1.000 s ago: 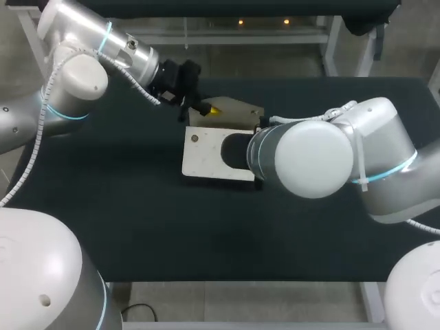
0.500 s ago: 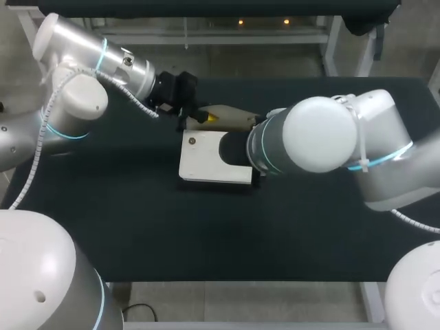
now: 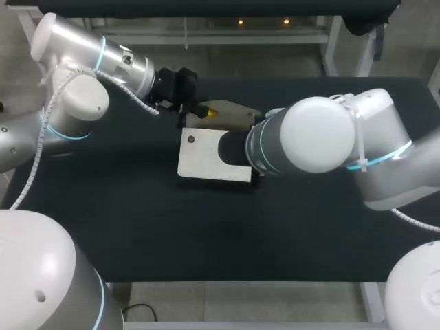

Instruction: Pick up the bag, open it, inspect its contents, close it, and place it on the opposite side

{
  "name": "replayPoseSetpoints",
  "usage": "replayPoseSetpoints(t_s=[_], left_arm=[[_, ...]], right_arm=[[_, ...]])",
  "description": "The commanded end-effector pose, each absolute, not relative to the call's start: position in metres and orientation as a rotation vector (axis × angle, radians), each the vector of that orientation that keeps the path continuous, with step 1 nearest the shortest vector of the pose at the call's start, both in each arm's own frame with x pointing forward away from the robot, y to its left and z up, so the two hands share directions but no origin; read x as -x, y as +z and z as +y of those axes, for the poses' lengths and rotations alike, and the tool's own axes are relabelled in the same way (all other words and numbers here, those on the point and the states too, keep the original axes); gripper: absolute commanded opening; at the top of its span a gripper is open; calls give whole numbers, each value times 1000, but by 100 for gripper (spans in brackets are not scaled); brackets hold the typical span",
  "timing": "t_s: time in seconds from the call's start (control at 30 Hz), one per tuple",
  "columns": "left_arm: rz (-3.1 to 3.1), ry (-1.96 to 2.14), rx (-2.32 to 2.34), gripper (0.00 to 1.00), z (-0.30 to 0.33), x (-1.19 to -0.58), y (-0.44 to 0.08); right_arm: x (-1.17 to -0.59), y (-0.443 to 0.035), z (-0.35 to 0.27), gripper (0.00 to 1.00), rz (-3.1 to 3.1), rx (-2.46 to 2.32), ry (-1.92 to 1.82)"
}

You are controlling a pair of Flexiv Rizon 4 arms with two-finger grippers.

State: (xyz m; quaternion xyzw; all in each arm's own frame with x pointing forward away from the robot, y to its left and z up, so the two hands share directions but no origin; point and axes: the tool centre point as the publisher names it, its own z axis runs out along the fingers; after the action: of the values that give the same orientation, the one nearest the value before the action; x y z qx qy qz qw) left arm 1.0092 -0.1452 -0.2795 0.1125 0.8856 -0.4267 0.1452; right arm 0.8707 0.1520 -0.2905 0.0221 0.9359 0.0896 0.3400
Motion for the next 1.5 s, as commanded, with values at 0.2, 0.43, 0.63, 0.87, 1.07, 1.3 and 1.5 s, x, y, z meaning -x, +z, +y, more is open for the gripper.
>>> replayPoseSetpoints(t_s=[0.2,0.43,0.63,0.87,1.07,1.3,1.5], left_arm=[[2529,-1212,-318,0,-142,-980,-246],[2554,-1250,-257,0,-143,-967,-234],[2564,-1287,-217,0,-146,-955,-217],[2617,-1312,-177,0,-148,-950,-213],[2753,-1378,-65,0,-150,-979,-254],[2814,-1360,-4,0,-149,-1011,-292],[2721,-1319,-46,0,-140,-1028,-294]], right_arm=[[-845,-288,155,0,2386,-71,248],[-826,-286,153,0,2361,-56,270],[-809,-282,150,0,2336,-42,285],[-797,-282,147,0,2324,-38,302],[-795,-286,149,0,2336,-29,306],[-800,-290,155,0,2362,-19,302],[-805,-293,159,0,2380,-13,297]])
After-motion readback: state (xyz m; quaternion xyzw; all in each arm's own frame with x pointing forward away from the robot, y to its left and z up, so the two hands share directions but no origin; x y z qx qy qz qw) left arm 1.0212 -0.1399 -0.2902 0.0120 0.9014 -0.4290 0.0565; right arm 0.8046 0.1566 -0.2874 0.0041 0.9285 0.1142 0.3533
